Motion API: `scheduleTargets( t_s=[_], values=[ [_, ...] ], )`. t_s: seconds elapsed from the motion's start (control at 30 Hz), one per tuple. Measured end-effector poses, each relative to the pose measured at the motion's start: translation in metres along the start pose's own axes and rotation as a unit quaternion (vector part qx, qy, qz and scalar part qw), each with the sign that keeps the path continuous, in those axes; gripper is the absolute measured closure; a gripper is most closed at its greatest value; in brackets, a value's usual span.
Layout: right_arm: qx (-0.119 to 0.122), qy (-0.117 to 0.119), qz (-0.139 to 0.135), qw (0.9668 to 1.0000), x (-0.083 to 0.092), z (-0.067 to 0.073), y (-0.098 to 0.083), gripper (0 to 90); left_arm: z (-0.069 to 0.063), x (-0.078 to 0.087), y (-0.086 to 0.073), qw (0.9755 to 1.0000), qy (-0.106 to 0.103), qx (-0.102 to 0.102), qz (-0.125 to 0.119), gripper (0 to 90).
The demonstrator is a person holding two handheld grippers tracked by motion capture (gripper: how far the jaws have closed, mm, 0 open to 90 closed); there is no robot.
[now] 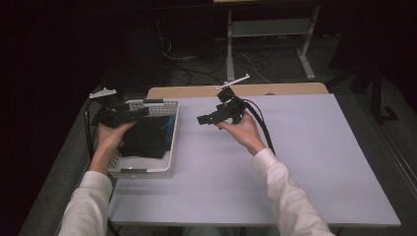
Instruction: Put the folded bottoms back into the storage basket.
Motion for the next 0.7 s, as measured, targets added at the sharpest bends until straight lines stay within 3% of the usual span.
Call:
scheduleTargets(
  t_s=[0.17, 0.3, 0.7],
  values=[
    [-0.002, -0.008, -0.003, 1.0, 0.012, -0.011, -0.006, 0.0, -0.008, -0.002, 0.0, 1.0, -0.002, -0.007, -0.002, 0.0],
    [0.002, -0.01, -0.01, 0.9999, 0.022, -0.02, -0.01, 0.0, -0.014, -0.004, -0.001, 0.9997, 0.011, -0.023, -0.003, 0.0],
    [-0.005, -0.037, -0.011, 0.9993, 0.054, -0.044, -0.026, 0.0, -0.035, -0.015, -0.002, 0.9994, -0.015, -0.023, -0.021, 0.0]
  ],
)
Point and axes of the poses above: each handheld gripper's, and its own axes: x roughly backward along the jaws, y roughly out of its top, z roughly to its left, the point moved 2 cm from there along -x, roughly forward along the jaws, and after that the axes turned 8 degrees about -x, right-handed, at the moved point
